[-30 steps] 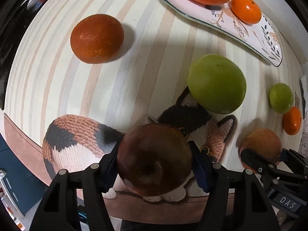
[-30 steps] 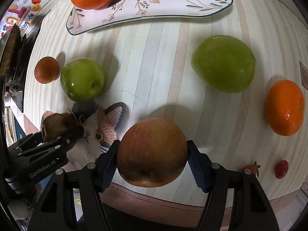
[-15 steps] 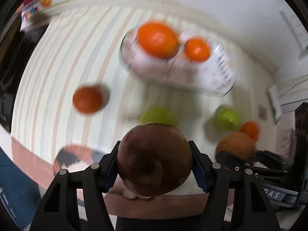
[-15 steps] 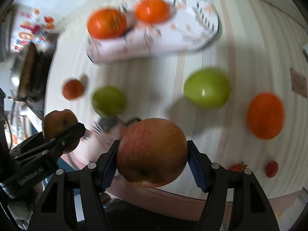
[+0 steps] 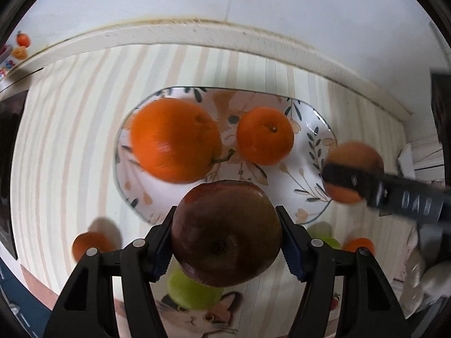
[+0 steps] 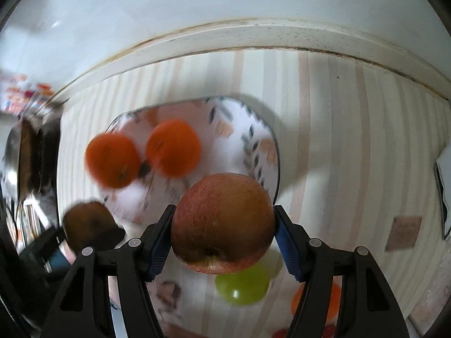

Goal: Organize fruits
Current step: 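Place the brown apple on the plate with the left tool while the right tool places the red apple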

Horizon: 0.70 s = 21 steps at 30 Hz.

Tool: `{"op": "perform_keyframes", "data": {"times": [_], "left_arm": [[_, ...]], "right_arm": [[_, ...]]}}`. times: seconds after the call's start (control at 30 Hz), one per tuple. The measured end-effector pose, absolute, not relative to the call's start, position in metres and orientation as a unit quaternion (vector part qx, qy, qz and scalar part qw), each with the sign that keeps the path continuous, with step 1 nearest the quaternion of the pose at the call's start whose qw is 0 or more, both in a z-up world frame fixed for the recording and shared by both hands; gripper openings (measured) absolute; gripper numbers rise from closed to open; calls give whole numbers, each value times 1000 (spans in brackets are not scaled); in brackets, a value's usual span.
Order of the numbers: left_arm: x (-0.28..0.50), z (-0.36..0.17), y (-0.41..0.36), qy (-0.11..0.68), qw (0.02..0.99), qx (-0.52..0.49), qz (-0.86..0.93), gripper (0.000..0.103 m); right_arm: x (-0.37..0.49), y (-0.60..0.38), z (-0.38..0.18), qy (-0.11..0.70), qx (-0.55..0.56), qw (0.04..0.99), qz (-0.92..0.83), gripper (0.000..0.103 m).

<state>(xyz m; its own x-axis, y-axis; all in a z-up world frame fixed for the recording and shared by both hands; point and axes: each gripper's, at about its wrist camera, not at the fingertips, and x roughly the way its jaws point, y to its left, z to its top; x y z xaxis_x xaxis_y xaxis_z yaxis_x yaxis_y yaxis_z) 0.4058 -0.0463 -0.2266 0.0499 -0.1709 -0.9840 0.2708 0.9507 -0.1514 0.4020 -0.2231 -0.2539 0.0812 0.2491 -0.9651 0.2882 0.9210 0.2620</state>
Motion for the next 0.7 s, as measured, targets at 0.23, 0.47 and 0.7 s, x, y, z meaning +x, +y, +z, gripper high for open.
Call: {"op": "perform_keyframes", "data": {"times": [0.23, 0.47, 0.7], "left_arm": [[409, -255, -63, 689, 708, 49, -148, 63], [412, -271, -64, 701, 698, 58, -132, 64], [409, -262, -60, 684, 714, 38, -145, 82]], "right_arm": [[434, -230, -284, 697, 203, 688, -28, 69], [443, -226, -295, 707, 199, 678, -19, 70], [439, -224, -282, 706, 183, 684, -14, 86]]}}
